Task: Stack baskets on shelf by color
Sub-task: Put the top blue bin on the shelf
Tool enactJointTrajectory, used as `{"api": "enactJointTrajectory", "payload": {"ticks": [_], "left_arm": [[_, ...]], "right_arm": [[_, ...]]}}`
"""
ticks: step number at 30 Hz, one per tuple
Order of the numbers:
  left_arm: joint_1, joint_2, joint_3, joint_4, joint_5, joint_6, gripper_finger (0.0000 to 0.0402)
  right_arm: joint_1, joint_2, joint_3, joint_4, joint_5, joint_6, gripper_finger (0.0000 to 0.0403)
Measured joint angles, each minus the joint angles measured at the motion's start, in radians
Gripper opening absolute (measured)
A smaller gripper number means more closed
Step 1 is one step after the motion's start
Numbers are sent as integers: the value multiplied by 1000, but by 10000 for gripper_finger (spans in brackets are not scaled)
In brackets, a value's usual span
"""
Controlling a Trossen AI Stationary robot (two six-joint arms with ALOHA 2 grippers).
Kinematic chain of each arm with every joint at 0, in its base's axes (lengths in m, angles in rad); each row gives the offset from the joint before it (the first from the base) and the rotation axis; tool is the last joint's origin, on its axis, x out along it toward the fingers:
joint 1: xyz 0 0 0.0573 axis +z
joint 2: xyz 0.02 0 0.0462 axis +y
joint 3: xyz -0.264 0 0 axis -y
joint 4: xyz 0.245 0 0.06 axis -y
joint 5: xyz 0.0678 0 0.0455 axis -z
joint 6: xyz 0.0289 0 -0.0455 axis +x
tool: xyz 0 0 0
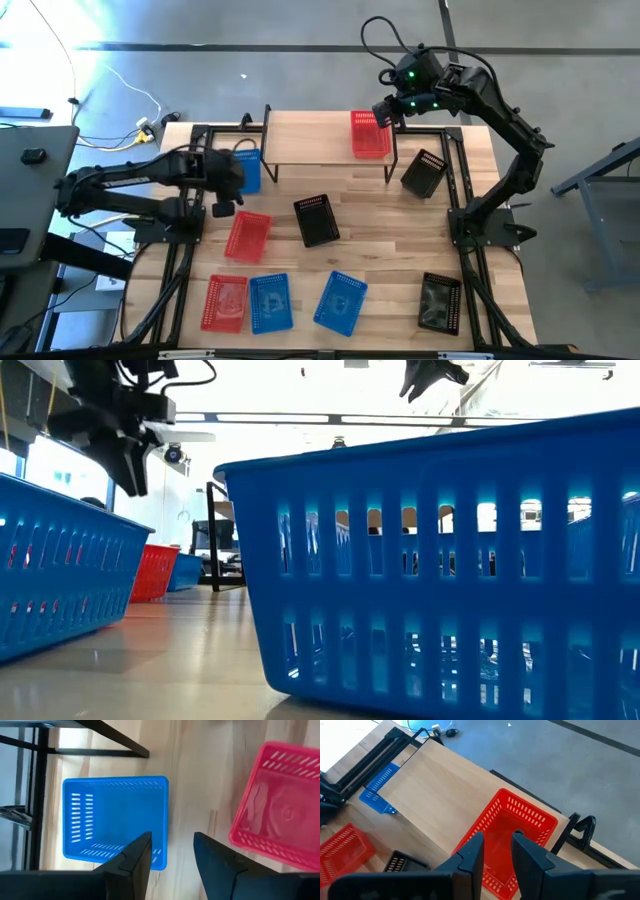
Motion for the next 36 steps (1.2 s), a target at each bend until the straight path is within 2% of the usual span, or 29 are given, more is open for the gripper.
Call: {"api": "enactJointTrajectory", "payload": {"ticks": [10, 17, 31, 36], "left_arm": [[-66, 165, 0, 1, -7, -3, 138], [-92, 267, 0, 2, -111, -19, 138], [-92, 409, 0, 40, -170, -75, 138], [-92, 464, 0, 40, -228, -116, 138]], "right_arm": [[0, 0, 0, 0, 0, -37, 83], [0, 0, 0, 0, 0, -41, 83], [0, 0, 0, 0, 0, -41, 83], [0, 0, 0, 0, 0, -41, 83]]}}
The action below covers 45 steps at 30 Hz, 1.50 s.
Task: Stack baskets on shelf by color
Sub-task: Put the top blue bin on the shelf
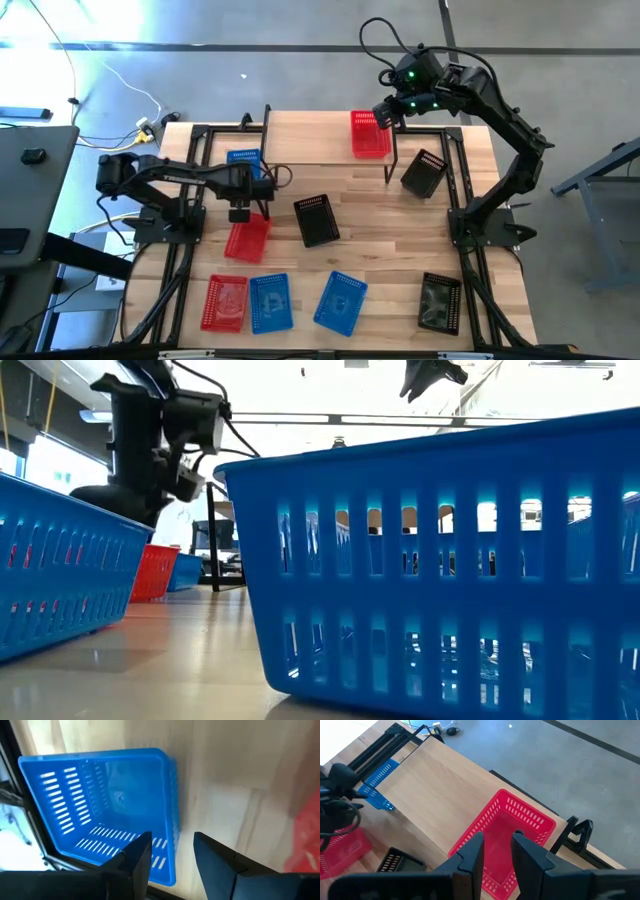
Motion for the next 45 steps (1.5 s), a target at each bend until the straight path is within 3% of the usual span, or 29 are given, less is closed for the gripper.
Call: {"api": "enactJointTrajectory", "payload": {"ticks": [12, 25, 36, 45], "left_arm": [[0, 106, 0, 2, -15, -36, 128], [0, 117, -1, -1, -3, -34, 9], [-6, 93, -1, -71, 53, -95, 5], [-26, -44, -1, -143, 55, -186, 5]], "right_arm": [[0, 0, 0, 0, 0, 0, 83], [0, 0, 0, 0, 0, 8, 83], [0, 0, 0, 0, 0, 27, 83], [0, 0, 0, -2, 0, 56, 83]]}}
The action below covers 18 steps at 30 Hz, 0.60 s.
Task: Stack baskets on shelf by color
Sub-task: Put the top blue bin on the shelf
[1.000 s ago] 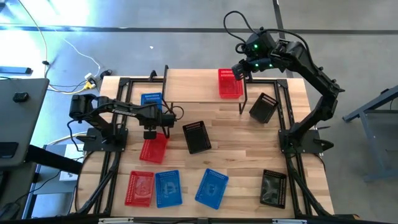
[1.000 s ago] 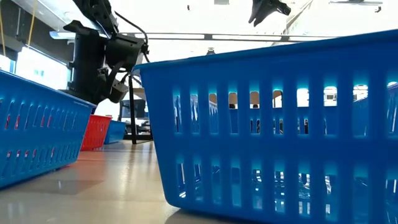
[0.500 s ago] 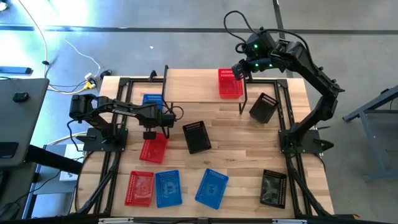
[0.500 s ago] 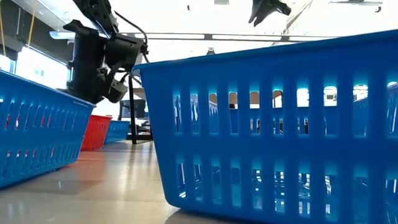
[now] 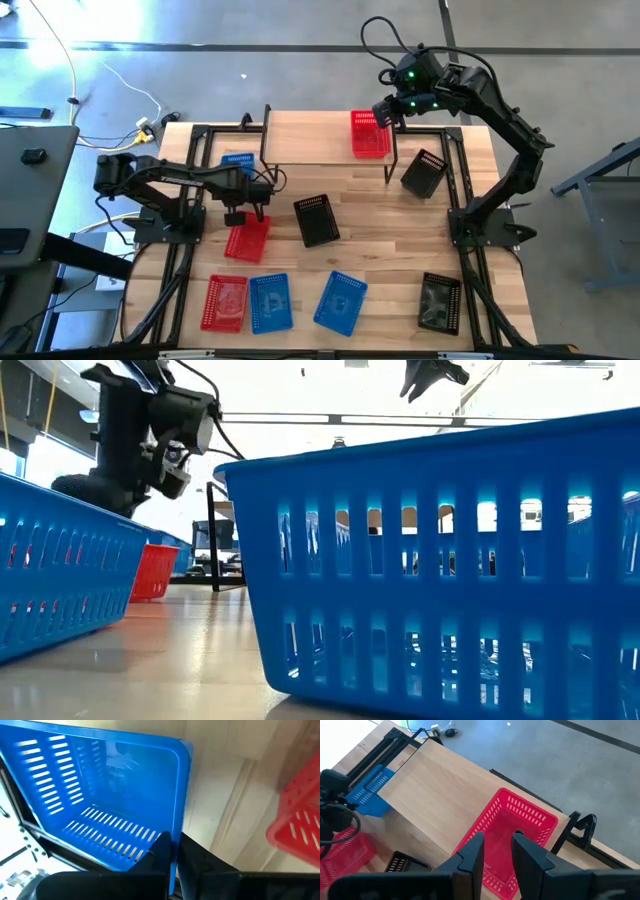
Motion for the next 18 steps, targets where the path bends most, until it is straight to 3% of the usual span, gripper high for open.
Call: {"api": "enactJointTrajectory", "payload": {"ticks": [18], "left_arm": [[2, -294, 46, -81, -75, -110, 4]], "right_arm": [[0, 0, 0, -1, 0, 78, 83]]}}
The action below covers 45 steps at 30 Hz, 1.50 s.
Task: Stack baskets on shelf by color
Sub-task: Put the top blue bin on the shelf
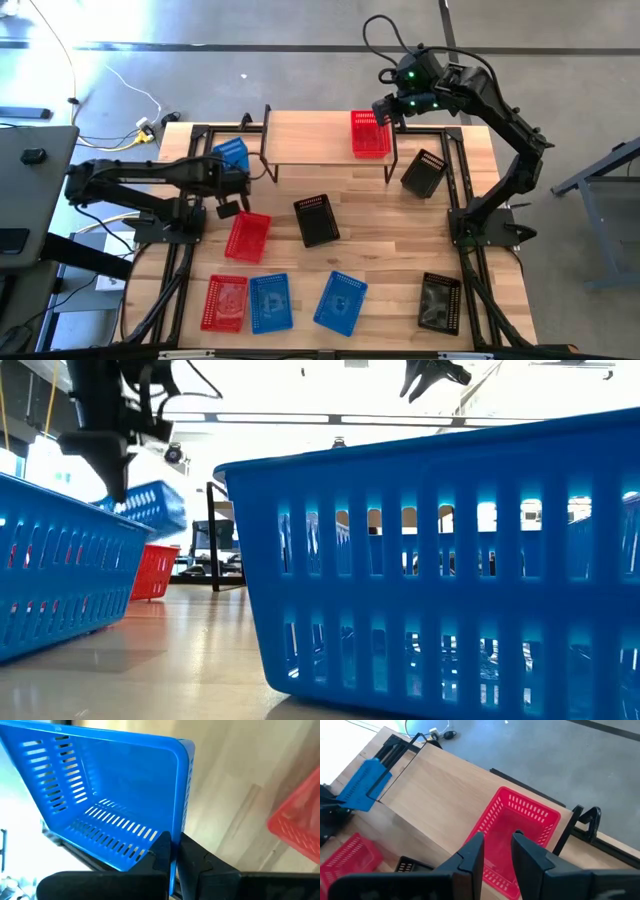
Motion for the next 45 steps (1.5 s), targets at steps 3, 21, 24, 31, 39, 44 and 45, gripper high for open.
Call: {"api": "enactJointTrajectory", "payload": {"ticks": [3, 21, 24, 31, 39, 44, 45], "left_arm": [[0, -12, 47, -28, -35, 13, 4], [68, 35, 385, -77, -7, 158, 5], [68, 76, 465, -76, -4, 188, 5], [68, 204, 646, -74, -19, 273, 5], [87, 354, 741, -75, -18, 328, 5], [97, 419, 749, -75, 26, 343, 5], [99, 432, 749, -74, 28, 347, 5]], "right_arm": [[0, 0, 0, 0, 6, 8, 83], [0, 0, 0, 0, 8, 6, 83], [0, 0, 0, 0, 8, 6, 83], [0, 0, 0, 0, 8, 7, 83], [0, 0, 0, 0, 8, 9, 83], [0, 0, 0, 0, 8, 9, 83], [0, 0, 0, 0, 8, 9, 83]]}}
